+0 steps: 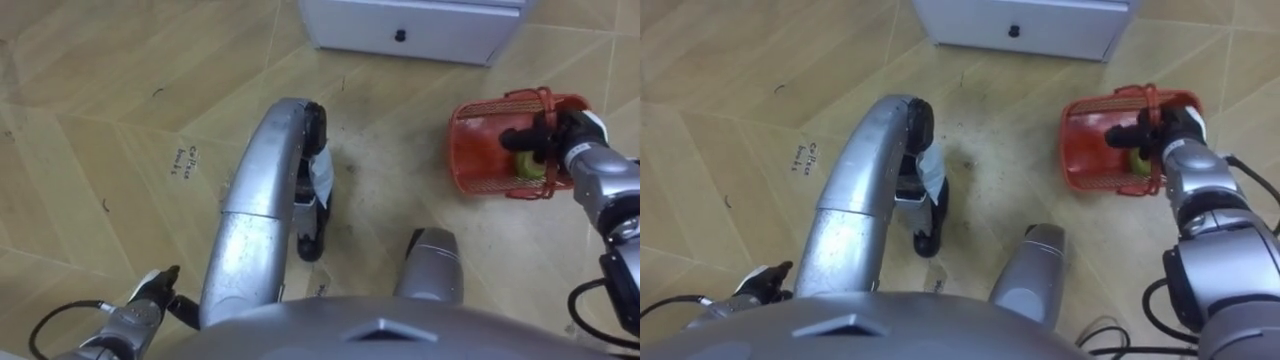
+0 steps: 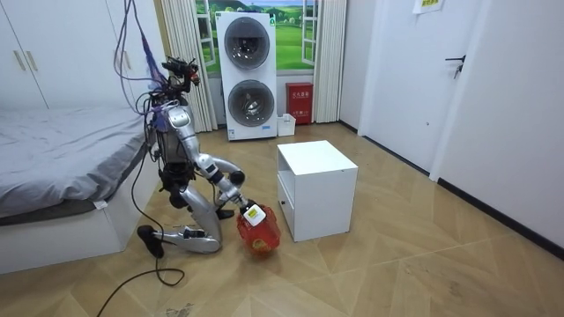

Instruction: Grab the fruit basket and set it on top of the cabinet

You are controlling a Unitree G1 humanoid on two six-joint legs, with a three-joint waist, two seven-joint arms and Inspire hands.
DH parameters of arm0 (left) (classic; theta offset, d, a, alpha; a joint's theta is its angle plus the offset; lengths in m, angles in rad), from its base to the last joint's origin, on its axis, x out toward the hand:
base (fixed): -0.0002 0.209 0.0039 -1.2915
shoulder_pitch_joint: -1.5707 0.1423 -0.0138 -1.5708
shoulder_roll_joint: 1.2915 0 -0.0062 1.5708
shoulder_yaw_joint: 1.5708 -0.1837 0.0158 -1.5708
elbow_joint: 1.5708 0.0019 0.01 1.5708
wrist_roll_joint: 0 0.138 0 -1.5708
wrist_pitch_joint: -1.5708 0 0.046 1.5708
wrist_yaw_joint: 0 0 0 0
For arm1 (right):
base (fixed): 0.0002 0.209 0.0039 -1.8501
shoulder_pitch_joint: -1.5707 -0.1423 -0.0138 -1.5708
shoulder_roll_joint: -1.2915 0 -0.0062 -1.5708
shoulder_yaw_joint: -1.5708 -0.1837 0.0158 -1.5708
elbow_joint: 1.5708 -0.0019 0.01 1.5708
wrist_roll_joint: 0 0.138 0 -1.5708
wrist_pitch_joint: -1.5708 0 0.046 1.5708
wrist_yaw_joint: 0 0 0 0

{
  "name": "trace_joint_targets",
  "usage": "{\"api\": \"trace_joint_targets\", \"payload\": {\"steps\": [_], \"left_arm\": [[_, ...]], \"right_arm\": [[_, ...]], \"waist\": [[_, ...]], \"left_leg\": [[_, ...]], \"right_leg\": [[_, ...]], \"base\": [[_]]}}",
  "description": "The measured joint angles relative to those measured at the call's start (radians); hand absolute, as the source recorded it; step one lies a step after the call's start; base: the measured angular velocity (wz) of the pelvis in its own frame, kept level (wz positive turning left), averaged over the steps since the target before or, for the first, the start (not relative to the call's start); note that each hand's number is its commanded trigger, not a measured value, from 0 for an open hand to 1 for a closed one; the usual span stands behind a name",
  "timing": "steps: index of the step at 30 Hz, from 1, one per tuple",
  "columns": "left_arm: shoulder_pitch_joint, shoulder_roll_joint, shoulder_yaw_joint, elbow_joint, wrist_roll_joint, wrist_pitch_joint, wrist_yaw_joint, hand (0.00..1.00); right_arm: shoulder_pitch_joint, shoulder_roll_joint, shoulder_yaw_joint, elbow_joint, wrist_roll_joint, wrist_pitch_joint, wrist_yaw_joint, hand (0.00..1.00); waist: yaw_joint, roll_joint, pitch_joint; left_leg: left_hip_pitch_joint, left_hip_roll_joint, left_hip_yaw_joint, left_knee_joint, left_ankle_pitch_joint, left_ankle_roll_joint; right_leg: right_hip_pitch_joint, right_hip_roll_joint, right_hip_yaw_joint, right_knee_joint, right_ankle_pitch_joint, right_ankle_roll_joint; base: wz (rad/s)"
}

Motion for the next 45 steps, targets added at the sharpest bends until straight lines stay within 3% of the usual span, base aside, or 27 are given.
{"api": "trace_joint_targets", "payload": {"steps": [3,6,8,9,11,13,15,17,19,23,25,27,29,30,31,32,33,34,35,36,37,39,41,42,43,44,45], "left_arm": [[-0.022,0.001,0.022,-0.008,0.016,0.003,-0.007,0.00],[-0.042,0.001,0.044,-0.011,0.021,0.005,-0.010,0.00],[-0.056,0.001,0.048,-0.012,0.020,0.006,-0.009,0.00],[-0.065,0.001,0.050,-0.011,0.020,0.009,-0.009,0.00],[-0.085,-0.001,0.059,-0.008,0.024,0.010,-0.010,0.00],[-0.116,-0.001,0.097,-0.008,0.048,0.012,-0.007,0.00],[-0.141,-0.002,0.111,-0.010,0.048,0.015,-0.004,0.00],[-0.156,-0.005,0.123,-0.013,0.049,0.019,0.005,0.00],[-0.164,-0.011,0.138,-0.016,0.049,0.031,0.018,0.00],[-0.125,-0.016,0.208,-0.037,0.061,0.053,0.023,0.00],[-0.088,-0.023,0.244,-0.056,0.070,0.059,0.024,0.00],[-0.042,-0.029,0.287,-0.075,0.093,0.079,0.044,0.00],[0.023,-0.033,0.325,-0.100,0.120,0.090,0.056,0.00],[0.043,-0.033,0.334,-0.108,0.120,0.092,0.058,0.00],[0.084,-0.030,0.352,-0.124,0.120,0.098,0.061,0.00],[0.109,-0.025,0.352,-0.134,0.119,0.100,0.061,0.00],[0.126,-0.022,0.350,-0.167,0.119,0.113,0.062,0.00],[0.134,-0.019,0.347,-0.186,0.118,0.123,0.066,0.00],[0.122,-0.023,0.347,-0.190,0.128,0.135,0.067,0.00],[0.102,-0.027,0.346,-0.197,0.136,0.146,0.073,0.00],[0.091,-0.030,0.344,-0.199,0.135,0.155,0.094,0.00],[0.081,-0.030,0.338,-0.191,0.133,0.157,0.125,0.00],[0.076,-0.023,0.340,-0.197,0.133,0.155,0.146,0.00],[0.071,-0.018,0.339,-0.204,0.122,0.154,0.153,0.00],[0.067,-0.016,0.340,-0.202,0.120,0.148,0.159,0.00],[0.066,-0.017,0.341,-0.205,0.120,0.145,0.163,0.00],[0.061,-0.030,0.349,-0.205,0.127,0.144,0.166,0.00]], "right_arm": [[0.000,0.000,-0.003,-0.028,-0.007,0.000,0.000,1.00],[0.000,0.000,-0.014,-0.082,-0.015,0.000,0.000,1.00],[0.000,0.000,-0.014,-0.131,-0.026,0.003,0.000,1.00],[0.000,0.000,-0.017,-0.164,-0.037,0.007,-0.002,1.00],[0.000,-0.001,-0.046,-0.203,-0.049,0.007,-0.001,1.00],[-0.001,-0.006,-0.062,-0.247,-0.072,0.007,0.000,1.00],[-0.012,-0.005,-0.061,-0.269,-0.101,0.007,0.002,1.00],[-0.025,-0.005,-0.060,-0.269,-0.114,0.008,0.002,1.00],[-0.030,-0.005,-0.056,-0.315,-0.125,0.023,0.001,1.00],[-0.030,-0.003,-0.048,-0.431,-0.134,0.047,0.010,1.00],[-0.026,-0.001,-0.049,-0.500,-0.136,0.050,0.010,1.00],[-0.003,0.003,-0.049,-0.598,-0.135,0.050,0.008,1.00],[0.054,0.018,-0.055,-0.665,-0.155,0.051,0.008,1.00],[0.072,0.027,-0.061,-0.682,-0.162,0.053,0.007,1.00],[0.103,0.045,-0.073,-0.720,-0.164,0.053,0.009,1.00],[0.114,0.057,-0.079,-0.733,-0.164,0.054,0.012,1.00],[0.158,0.044,-0.116,-0.787,-0.164,0.053,0.019,1.00],[0.173,0.040,-0.165,-0.815,-0.168,0.050,0.018,1.00],[0.173,0.040,-0.183,-0.825,-0.173,0.050,0.014,1.00],[0.166,0.050,-0.195,-0.829,-0.188,0.050,0.015,1.00],[0.170,0.065,-0.194,-0.829,-0.200,0.050,0.029,1.00],[0.175,0.068,-0.189,-0.841,-0.214,0.049,0.044,1.00],[0.172,0.069,-0.189,-0.864,-0.211,0.043,0.044,1.00],[0.171,0.069,-0.189,-0.867,-0.200,0.037,0.043,1.00],[0.173,0.069,-0.189,-0.874,-0.199,0.039,0.043,1.00],[0.173,0.068,-0.189,-0.884,-0.199,0.039,0.043,1.00],[0.178,0.065,-0.189,-0.910,-0.201,0.041,0.041,1.00]], "waist": [[0.005,-0.014,-0.0005],[-0.005,-0.036,0.0059],[-0.021,-0.050,0.0044],[-0.031,-0.058,-0.0006],[-0.048,-0.054,-0.0040],[-0.050,-0.041,-0.0095],[-0.049,-0.031,-0.0091],[-0.041,-0.017,-0.0119],[-0.022,0.008,-0.0134],[-0.022,0.012,-0.0187],[-0.025,0.004,-0.0239],[-0.025,-0.005,-0.0289],[-0.028,-0.009,-0.0327],[-0.030,-0.010,-0.0330],[-0.030,-0.008,-0.0320],[-0.030,-0.002,-0.0253],[-0.065,-0.034,-0.0478],[-0.104,-0.048,-0.0635],[-0.100,-0.047,-0.0633],[-0.077,-0.040,-0.0591],[-0.049,-0.019,-0.0585],[-0.034,0.020,-0.0571],[-0.031,0.036,-0.0566],[-0.033,0.041,-0.0570],[-0.029,0.036,-0.0577],[-0.028,0.033,-0.0584],[-0.032,0.035,-0.0589]], "left_leg": [[0.004,0.000,-0.017,0.012,0.000,0.000],[0.010,-0.016,-0.030,0.020,-0.001,0.001],[0.010,-0.028,-0.037,0.024,-0.001,0.002],[0.012,-0.036,-0.039,0.026,-0.003,0.006],[0.023,-0.052,-0.051,0.036,-0.010,0.019],[0.033,-0.049,-0.062,0.036,-0.019,0.037],[0.047,-0.046,-0.065,0.014,-0.022,0.044],[0.076,-0.036,-0.065,-0.027,-0.023,0.053],[0.132,-0.009,-0.063,-0.111,-0.021,0.062],[0.251,0.010,-0.041,-0.304,0.011,0.070],[0.322,0.006,-0.030,-0.416,0.035,0.072],[0.428,0.006,-0.034,-0.564,0.066,0.068],[0.555,0.008,-0.059,-0.683,0.113,0.076],[0.582,0.013,-0.062,-0.691,0.129,0.083],[0.607,0.046,-0.057,-0.659,0.192,0.116],[0.597,0.040,-0.046,-0.653,0.204,0.111],[0.607,-0.032,-0.010,-0.819,0.200,0.111],[0.630,-0.047,0.029,-0.883,0.178,0.129],[0.640,-0.048,0.033,-0.900,0.177,0.137],[0.685,-0.039,0.034,-0.951,0.179,0.133],[0.765,-0.022,0.031,-1.023,0.191,0.120],[0.900,-0.010,0.008,-1.163,0.232,0.100],[1.014,-0.005,0.005,-1.309,0.282,0.085],[1.071,0.004,-0.003,-1.372,0.306,0.073],[1.114,0.010,-0.006,-1.421,0.322,0.060],[1.129,0.013,-0.007,-1.434,0.326,0.055],[1.149,0.025,-0.016,-1.437,0.331,0.044]], "right_leg": [[0.027,0.016,-0.018,-0.004,0.001,-0.002],[0.050,0.018,-0.025,-0.006,0.001,-0.002],[0.060,0.015,-0.034,-0.011,0.001,-0.003],[0.069,0.013,-0.040,-0.017,0.001,-0.003],[0.103,0.014,-0.061,-0.034,0.001,-0.004],[0.131,0.055,-0.068,-0.077,-0.015,-0.009],[0.131,0.076,-0.061,-0.120,-0.018,-0.007],[0.133,0.085,-0.055,-0.186,-0.022,-0.002],[0.131,0.095,-0.045,-0.311,-0.025,0.000],[0.170,0.089,-0.043,-0.587,-0.024,0.001],[0.212,0.080,-0.049,-0.752,-0.017,0.015],[0.303,0.080,-0.068,-1.006,0.014,0.034],[0.447,0.113,-0.079,-1.271,0.109,0.027],[0.482,0.123,-0.078,-1.326,0.146,0.022],[0.545,0.146,-0.072,-1.419,0.225,0.016],[0.575,0.147,-0.073,-1.437,0.266,0.016],[0.577,0.128,-0.088,-1.425,0.329,0.020],[0.546,0.108,-0.105,-1.357,0.408,0.022],[0.514,0.108,-0.097,-1.310,0.447,0.022],[0.444,0.110,-0.084,-1.222,0.447,0.021],[0.388,0.126,-0.098,-1.166,0.412,0.016],[0.335,0.141,-0.150,-1.192,0.349,0.006],[0.300,0.145,-0.190,-1.334,0.309,0.001],[0.293,0.157,-0.226,-1.480,0.303,-0.001],[0.292,0.177,-0.236,-1.642,0.309,-0.008],[0.292,0.191,-0.235,-1.723,0.321,-0.015],[0.290,0.219,-0.234,-1.807,0.381,-0.023]], "base": [[0.05],[0.02],[0.10],[0.17],[0.16],[0.04],[-0.11],[-0.28],[-0.49],[-0.46],[-0.48],[-0.59],[-0.52],[-0.52],[-0.43],[0.04],[0.83],[1.02],[0.44],[-0.42],[-0.69],[-0.40],[-0.10],[-0.05],[0.00],[0.09],[-0.07]]}}
